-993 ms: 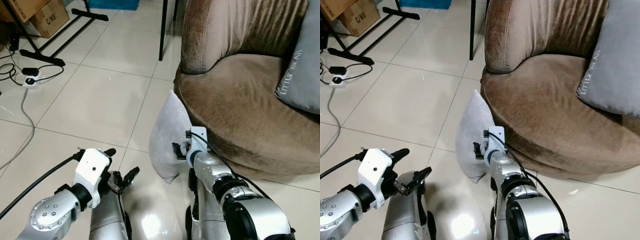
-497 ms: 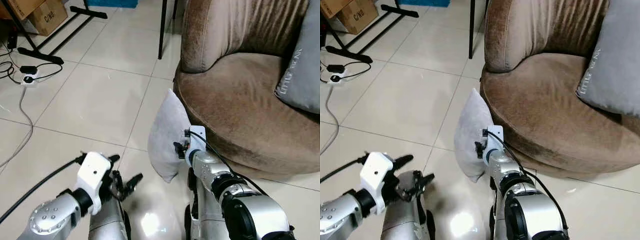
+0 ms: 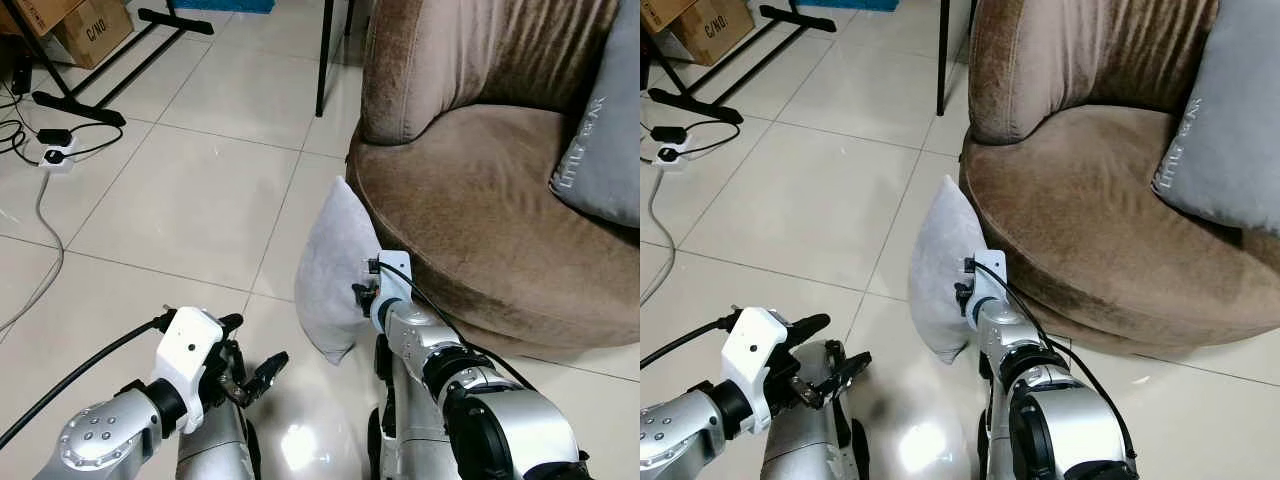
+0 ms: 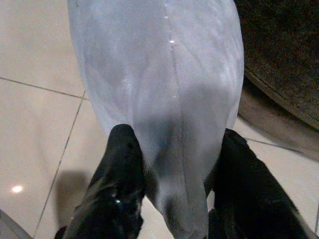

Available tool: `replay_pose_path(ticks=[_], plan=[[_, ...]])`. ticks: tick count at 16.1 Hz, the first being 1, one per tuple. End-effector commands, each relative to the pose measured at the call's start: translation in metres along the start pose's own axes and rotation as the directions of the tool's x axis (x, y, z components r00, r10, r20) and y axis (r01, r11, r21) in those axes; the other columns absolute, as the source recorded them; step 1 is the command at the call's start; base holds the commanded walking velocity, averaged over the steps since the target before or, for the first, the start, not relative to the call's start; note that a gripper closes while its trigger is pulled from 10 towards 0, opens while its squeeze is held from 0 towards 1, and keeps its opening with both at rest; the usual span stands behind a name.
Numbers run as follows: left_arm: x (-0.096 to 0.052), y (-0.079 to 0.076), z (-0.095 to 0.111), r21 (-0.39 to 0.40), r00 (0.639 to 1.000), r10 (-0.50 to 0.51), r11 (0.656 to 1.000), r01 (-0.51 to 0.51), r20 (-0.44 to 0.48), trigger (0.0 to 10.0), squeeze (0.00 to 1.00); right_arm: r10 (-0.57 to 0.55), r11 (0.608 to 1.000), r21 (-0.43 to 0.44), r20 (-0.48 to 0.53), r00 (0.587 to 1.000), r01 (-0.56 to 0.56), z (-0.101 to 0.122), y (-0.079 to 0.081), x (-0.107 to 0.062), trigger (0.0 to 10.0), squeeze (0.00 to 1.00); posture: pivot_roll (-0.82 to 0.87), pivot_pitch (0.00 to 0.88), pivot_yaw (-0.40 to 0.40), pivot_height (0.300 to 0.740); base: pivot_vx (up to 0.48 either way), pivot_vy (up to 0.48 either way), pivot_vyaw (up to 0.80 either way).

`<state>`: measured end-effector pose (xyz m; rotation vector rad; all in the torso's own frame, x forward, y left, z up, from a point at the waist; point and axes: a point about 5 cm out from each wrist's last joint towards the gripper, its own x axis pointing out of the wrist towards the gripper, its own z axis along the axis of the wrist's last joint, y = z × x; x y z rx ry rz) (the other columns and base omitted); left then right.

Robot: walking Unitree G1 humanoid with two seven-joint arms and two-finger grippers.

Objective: Move the pillow to the sofa from floor

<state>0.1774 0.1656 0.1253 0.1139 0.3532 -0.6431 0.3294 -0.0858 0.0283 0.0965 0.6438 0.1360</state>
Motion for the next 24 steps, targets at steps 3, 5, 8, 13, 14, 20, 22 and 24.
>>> replay_pose_path(ticks=[3,5,8,13,14,20,22,24], plan=[[-0.002,-0.001,0.000,-0.002,1.000,-0.015,1.000,0.015,-0.006,10.0,0.07,-0.005,1.000,-0.011,-0.012,1.000,0.005,-0.003,0.000,0.000,0.0,0.00,0.03,0.209,-0.026,0.522,0.000,0.000,0.00],[-0.002,-0.001,0.000,-0.002,1.000,-0.014,1.000,0.014,-0.005,10.0,0.07,-0.007,1.000,-0.017,-0.011,1.000,0.007,-0.003,-0.001,0.000,0.0,0.00,0.03,0.209,-0.026,0.522,0.000,0.000,0.00],[-0.001,0.000,0.000,-0.003,1.000,-0.014,1.000,0.014,-0.004,10.0,0.07,-0.009,1.000,-0.019,-0.011,1.000,0.009,-0.004,-0.003,0.000,0.0,0.00,0.03,0.203,-0.027,0.522,0.000,0.000,0.00],[0.003,0.010,0.005,0.048,0.998,0.053,0.997,-0.055,0.034,10.0,0.06,0.076,0.997,-0.012,0.034,0.997,-0.075,0.004,0.005,0.000,0.0,0.00,0.03,0.164,-0.029,0.522,0.000,0.000,0.00],[0.005,0.015,0.009,0.071,0.995,0.079,0.994,-0.083,0.058,10.0,0.06,0.145,0.989,0.008,0.099,0.985,-0.146,0.014,0.008,-0.001,0.0,0.00,0.02,0.145,-0.027,0.522,0.000,0.000,0.00],[0.011,0.026,0.026,0.094,0.954,0.235,0.962,-0.256,0.188,10.0,0.06,0.322,0.907,0.070,0.522,0.790,-0.416,0.085,-0.009,-0.058,0.0,0.00,-0.01,0.072,-0.006,0.522,0.000,0.000,0.00],[0.013,0.027,0.032,0.113,0.942,0.258,0.951,-0.286,0.213,10.0,0.06,0.317,0.897,0.060,0.602,0.733,-0.438,0.104,-0.014,-0.084,0.0,0.00,-0.02,0.058,0.002,0.522,0.000,0.000,0.00],[0.012,0.030,0.042,0.120,0.918,0.308,0.931,-0.345,0.249,10.0,0.06,0.273,0.911,0.049,0.673,0.687,-0.409,0.125,-0.020,-0.118,0.0,0.00,-0.03,0.042,0.014,0.522,0.000,0.000,0.00]])
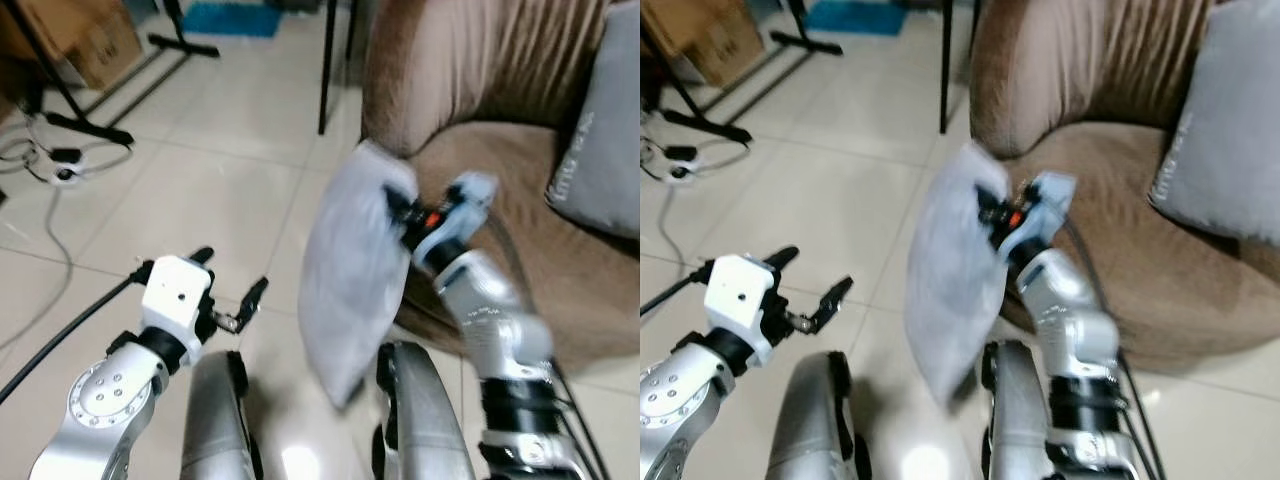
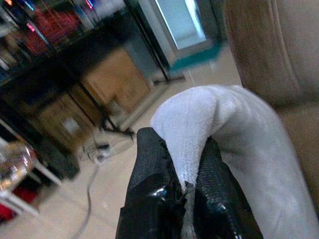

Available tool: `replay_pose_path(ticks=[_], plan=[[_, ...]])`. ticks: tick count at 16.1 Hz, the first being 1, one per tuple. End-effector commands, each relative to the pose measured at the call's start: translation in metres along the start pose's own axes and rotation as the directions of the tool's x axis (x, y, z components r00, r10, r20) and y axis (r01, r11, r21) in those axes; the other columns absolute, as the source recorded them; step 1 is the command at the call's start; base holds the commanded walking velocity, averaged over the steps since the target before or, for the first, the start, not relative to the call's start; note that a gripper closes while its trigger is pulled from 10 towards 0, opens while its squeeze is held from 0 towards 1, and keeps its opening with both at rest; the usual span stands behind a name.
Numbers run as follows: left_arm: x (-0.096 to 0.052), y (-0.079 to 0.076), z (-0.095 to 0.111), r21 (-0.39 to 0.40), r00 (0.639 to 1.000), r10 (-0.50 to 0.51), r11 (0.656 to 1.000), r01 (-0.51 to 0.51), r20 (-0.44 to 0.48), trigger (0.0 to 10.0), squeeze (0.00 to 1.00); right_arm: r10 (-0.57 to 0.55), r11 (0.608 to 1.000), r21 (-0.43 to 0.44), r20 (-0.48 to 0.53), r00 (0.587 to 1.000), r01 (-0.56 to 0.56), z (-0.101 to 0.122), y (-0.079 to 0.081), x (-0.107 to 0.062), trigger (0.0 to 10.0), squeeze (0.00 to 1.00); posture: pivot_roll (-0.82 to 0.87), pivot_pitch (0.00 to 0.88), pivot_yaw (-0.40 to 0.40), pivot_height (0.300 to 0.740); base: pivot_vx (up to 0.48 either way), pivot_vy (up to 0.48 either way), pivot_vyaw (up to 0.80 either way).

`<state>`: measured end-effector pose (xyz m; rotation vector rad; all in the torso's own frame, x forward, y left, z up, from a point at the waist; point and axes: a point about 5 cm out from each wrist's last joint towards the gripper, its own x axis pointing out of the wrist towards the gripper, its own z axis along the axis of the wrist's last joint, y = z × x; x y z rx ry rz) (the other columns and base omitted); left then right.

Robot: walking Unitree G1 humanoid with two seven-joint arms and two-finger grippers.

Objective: Move the pillow to the sofa from floor

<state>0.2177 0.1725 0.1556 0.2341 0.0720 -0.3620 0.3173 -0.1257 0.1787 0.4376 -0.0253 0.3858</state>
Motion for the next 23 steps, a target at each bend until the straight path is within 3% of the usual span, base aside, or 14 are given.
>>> replay_pose_path(ticks=[1,3,4,5,7,8,10,23], plan=[[-0.001,0.002,0.007,0.021,0.999,0.032,0.999,-0.032,0.022,10.0,0.06,0.005,1.000,-0.016,0.078,0.997,-0.004,0.026,0.008,-0.008,0.0,0.00,-0.03,0.041,0.015,0.522,0.000,0.000,0.00],[0.002,0.007,0.024,0.027,0.993,0.089,0.995,-0.091,0.082,10.0,0.06,0.005,0.998,-0.066,0.136,0.991,0.004,0.054,0.022,-0.023,0.0,0.00,-0.04,0.034,0.022,0.522,0.000,0.000,0.00],[0.006,0.010,0.033,0.024,0.987,0.112,0.993,-0.115,0.114,10.0,0.05,-0.004,0.993,-0.114,0.173,0.985,0.024,0.065,0.026,-0.027,0.5,0.00,-0.03,0.030,0.022,0.522,0.000,0.000,0.00],[0.011,0.013,0.037,0.025,0.982,0.133,0.990,-0.138,0.134,10.0,0.05,-0.043,0.987,-0.147,0.176,0.983,0.069,0.067,0.025,-0.028,10.0,0.00,-0.04,0.023,0.027,0.522,0.000,0.000,0.00],[0.015,0.014,0.036,0.005,0.975,0.173,0.984,-0.176,0.139,10.0,0.05,-0.054,0.979,-0.189,0.157,0.986,0.084,0.057,0.024,-0.027,10.0,0.00,-0.04,0.016,0.033,0.522,0.000,0.000,0.00],[0.016,0.014,0.031,0.039,0.973,0.195,0.979,-0.201,0.123,10.0,0.04,-0.116,0.966,-0.210,0.154,0.981,0.148,0.053,0.021,-0.026,10.0,0.00,-0.04,0.015,0.034,0.522,0.000,0.000,0.00],[0.018,0.018,0.027,0.050,0.966,0.239,0.968,-0.244,0.099,10.0,0.05,-0.139,0.975,-0.153,0.159,0.977,0.164,0.049,0.022,-0.027,10.0,0.00,-0.03,0.000,0.027,0.536,0.000,0.000,0.00],[0.020,0.011,0.027,0.093,0.967,0.220,0.968,-0.233,0.127,10.0,0.05,-0.165,0.954,-0.235,0.113,0.980,0.188,0.031,0.019,-0.030,10.0,0.00,-0.03,0.000,0.022,0.671,0.000,0.000,0.00]])
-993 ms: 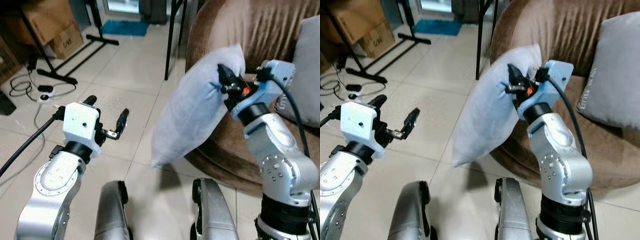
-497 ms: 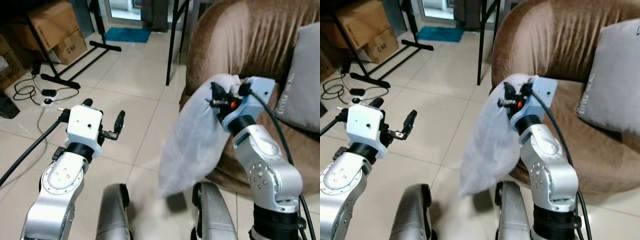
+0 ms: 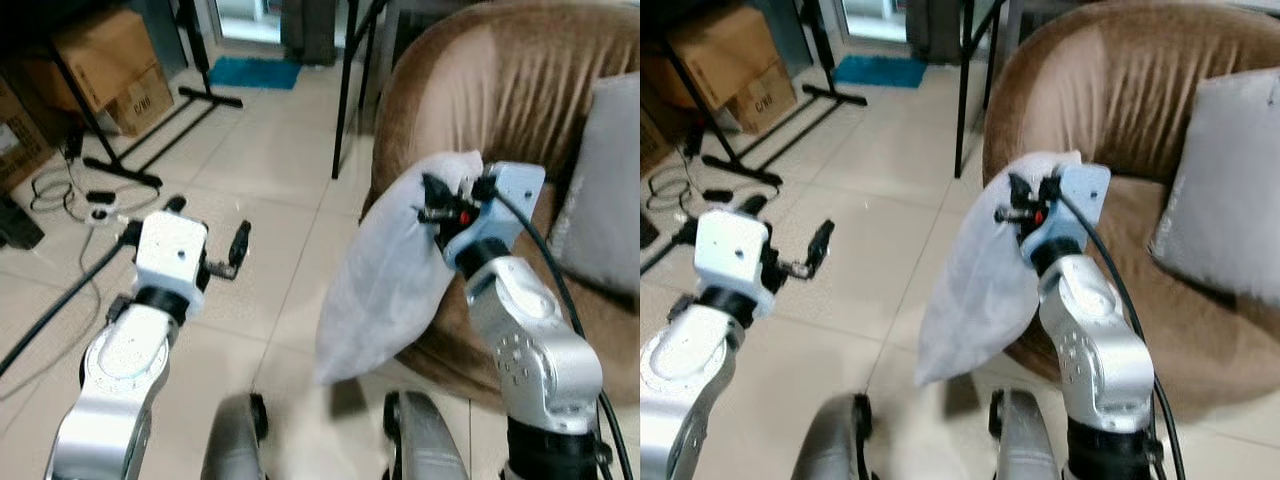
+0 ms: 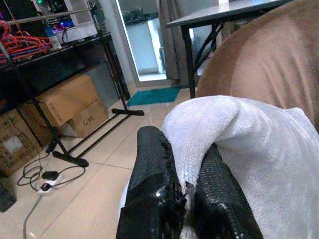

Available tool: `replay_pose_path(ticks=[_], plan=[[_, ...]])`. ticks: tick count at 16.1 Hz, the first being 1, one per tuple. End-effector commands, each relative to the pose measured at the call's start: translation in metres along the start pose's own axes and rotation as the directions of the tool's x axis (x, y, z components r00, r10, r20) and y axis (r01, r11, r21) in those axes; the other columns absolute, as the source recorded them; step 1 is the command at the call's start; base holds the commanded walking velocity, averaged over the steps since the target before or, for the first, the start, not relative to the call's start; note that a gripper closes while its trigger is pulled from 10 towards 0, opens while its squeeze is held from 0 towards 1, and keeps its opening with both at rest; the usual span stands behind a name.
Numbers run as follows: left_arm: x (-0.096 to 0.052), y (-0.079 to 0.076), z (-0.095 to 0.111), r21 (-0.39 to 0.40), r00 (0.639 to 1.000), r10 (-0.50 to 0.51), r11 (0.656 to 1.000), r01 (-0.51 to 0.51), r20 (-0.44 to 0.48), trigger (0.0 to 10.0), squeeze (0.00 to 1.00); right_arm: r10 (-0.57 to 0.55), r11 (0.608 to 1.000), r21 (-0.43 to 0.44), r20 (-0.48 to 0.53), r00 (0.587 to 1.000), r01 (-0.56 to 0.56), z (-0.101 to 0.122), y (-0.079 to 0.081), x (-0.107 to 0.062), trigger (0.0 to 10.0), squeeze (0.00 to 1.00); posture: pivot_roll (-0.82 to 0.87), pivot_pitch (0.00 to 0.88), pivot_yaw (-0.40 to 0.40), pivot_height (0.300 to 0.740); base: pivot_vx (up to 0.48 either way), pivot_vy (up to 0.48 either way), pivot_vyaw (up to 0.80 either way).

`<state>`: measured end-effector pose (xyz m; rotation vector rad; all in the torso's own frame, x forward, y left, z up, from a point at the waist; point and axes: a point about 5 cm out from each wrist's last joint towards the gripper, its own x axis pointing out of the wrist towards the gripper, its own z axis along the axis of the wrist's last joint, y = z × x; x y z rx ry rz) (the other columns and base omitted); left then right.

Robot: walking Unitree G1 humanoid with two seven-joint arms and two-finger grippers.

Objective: Move the pillow to the sofa from floor

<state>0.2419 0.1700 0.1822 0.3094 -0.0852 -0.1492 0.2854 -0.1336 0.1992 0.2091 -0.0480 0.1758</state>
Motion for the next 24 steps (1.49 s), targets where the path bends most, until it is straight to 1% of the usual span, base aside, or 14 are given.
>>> replay_pose_path(ticks=[1,5,8,12,16,17,18,24], plan=[[0.000,-0.001,0.000,0.019,1.000,-0.003,1.000,0.003,0.002,10.0,0.04,0.013,1.000,-0.005,0.074,0.997,-0.013,0.012,0.003,0.000,10.0,0.00,-0.02,0.000,0.023,0.676,0.000,0.000,0.00],[0.001,0.000,0.001,0.020,1.000,-0.011,1.000,0.011,0.009,10.0,0.05,0.003,1.000,-0.001,0.077,0.997,-0.002,0.012,0.003,0.001,10.0,0.00,-0.02,0.000,0.026,0.721,0.000,0.000,0.00],[0.001,0.000,0.001,0.019,1.000,-0.016,1.000,0.016,0.010,10.0,0.05,-0.009,1.000,-0.001,0.081,0.997,0.009,0.013,0.002,0.001,10.0,0.00,-0.02,0.000,0.028,0.740,0.000,0.000,0.00],[0.003,0.000,0.001,0.019,1.000,-0.027,0.999,0.026,0.009,10.0,0.05,-0.025,1.000,0.003,0.079,0.997,0.025,0.012,0.001,0.002,10.0,0.00,-0.02,0.000,0.038,0.740,0.000,0.000,0.00],[0.004,-0.003,0.000,0.013,0.999,-0.038,0.999,0.038,0.004,10.0,0.06,-0.029,1.000,0.006,0.072,0.997,0.029,0.010,0.002,0.002,10.0,0.00,-0.02,0.000,0.041,0.740,0.000,0.000,0.00],[0.004,-0.004,0.001,-0.011,0.999,-0.042,0.999,0.042,0.015,10.0,0.05,-0.031,1.000,0.002,0.043,0.999,0.031,0.006,0.001,0.002,10.0,0.00,-0.02,0.000,0.045,0.740,0.000,0.000,0.00],[0.003,-0.004,0.000,-0.022,0.999,-0.038,0.999,0.039,0.013,10.0,0.04,-0.030,0.999,-0.034,0.012,0.999,0.031,-0.001,0.000,0.002,10.0,0.00,-0.02,0.000,0.044,0.740,0.000,0.000,0.00],[0.005,-0.001,0.000,0.000,1.000,-0.014,1.000,0.014,0.019,10.0,0.05,0.006,1.000,-0.015,0.016,1.000,-0.006,-0.001,0.005,0.003,10.0,0.00,-0.02,0.000,0.042,0.740,0.000,0.000,0.00]])
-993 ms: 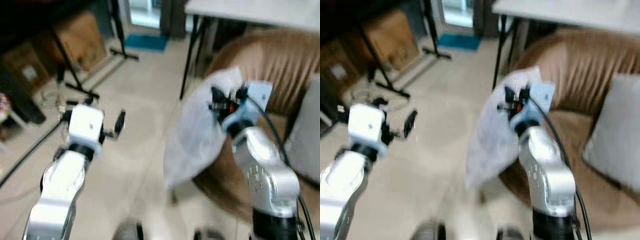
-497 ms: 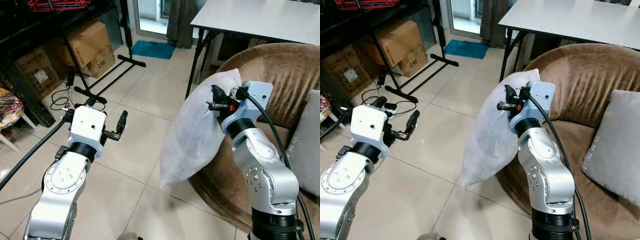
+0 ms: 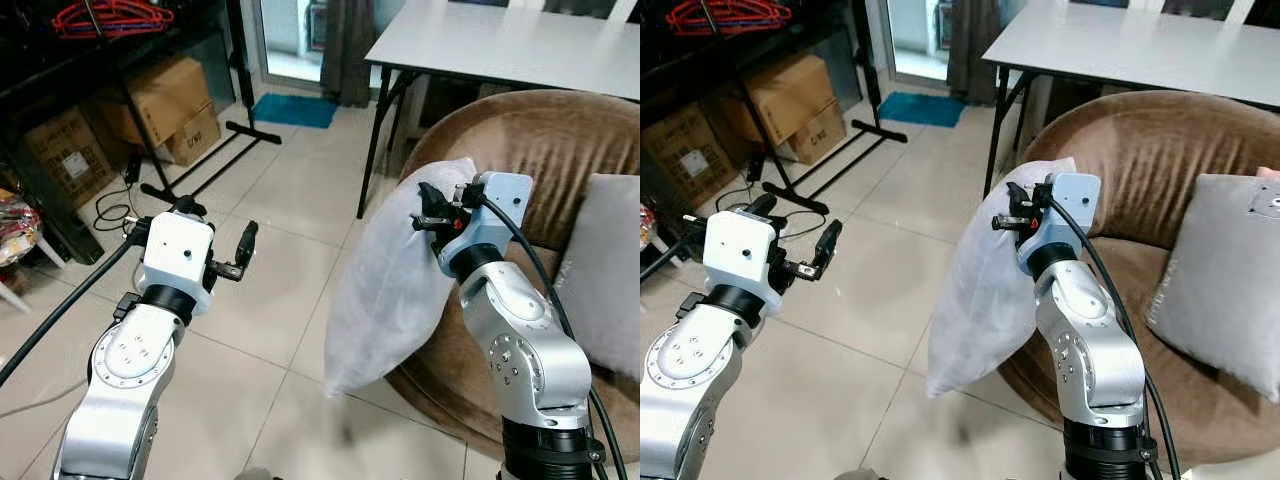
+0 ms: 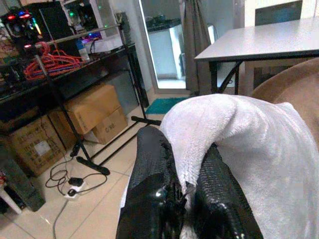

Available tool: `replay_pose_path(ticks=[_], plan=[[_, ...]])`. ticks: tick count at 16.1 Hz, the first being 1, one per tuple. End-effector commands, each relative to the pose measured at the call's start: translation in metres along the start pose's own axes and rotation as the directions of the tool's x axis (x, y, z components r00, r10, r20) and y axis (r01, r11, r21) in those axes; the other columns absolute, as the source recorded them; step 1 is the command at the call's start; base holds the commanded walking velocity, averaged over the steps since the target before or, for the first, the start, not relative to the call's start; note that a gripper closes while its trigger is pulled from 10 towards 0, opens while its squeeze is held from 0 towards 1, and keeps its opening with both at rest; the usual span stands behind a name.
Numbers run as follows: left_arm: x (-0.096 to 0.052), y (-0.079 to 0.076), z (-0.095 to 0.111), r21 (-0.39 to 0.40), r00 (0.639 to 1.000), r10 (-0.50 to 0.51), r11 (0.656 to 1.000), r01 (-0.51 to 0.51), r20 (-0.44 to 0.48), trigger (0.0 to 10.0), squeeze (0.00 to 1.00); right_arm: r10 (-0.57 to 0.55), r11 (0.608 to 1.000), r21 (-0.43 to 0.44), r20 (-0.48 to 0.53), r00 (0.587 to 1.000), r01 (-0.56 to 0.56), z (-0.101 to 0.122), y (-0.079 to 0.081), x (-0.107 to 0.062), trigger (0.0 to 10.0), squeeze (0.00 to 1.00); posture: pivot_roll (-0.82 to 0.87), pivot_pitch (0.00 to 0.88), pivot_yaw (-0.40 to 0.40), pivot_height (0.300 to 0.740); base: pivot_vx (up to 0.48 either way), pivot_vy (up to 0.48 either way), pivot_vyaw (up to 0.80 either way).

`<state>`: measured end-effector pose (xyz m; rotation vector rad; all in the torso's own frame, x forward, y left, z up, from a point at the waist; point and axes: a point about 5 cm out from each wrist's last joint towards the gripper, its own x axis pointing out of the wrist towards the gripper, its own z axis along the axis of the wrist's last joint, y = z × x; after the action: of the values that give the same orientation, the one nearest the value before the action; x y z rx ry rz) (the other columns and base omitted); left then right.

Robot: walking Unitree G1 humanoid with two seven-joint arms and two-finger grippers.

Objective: Move the pillow to the sofa from floor

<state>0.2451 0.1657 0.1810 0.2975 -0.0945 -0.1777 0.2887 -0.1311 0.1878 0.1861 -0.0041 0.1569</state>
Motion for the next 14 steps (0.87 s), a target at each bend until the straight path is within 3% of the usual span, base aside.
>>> replay_pose_path(ticks=[1,13,14], plan=[[0.0011,0.0027,0.0005,0.011,1.000,0.010,1.000,-0.011,0.005,10.0,0.05,0.030,1.000,0.003,0.060,0.998,-0.030,0.0103,0.0050,-0.0003,10.0,0.00,-0.02,0.000,0.042,0.740,0.000,0.000,0.00],[0.0020,0.0008,0.0011,-0.003,1.000,0.001,1.000,-0.001,0.010,10.0,0.07,0.060,0.998,-0.004,0.052,0.997,-0.060,0.0086,0.0086,0.0004,10.0,0.00,-0.02,0.002,0.037,0.740,0.000,0.000,0.00],[0.0021,0.0016,0.0018,-0.007,1.000,0.005,1.000,-0.005,0.012,10.0,0.07,0.066,0.998,0.001,0.045,0.997,-0.066,0.0080,0.0095,0.0006,10.0,0.00,-0.02,0.003,0.036,0.740,0.000,0.000,-0.80]])
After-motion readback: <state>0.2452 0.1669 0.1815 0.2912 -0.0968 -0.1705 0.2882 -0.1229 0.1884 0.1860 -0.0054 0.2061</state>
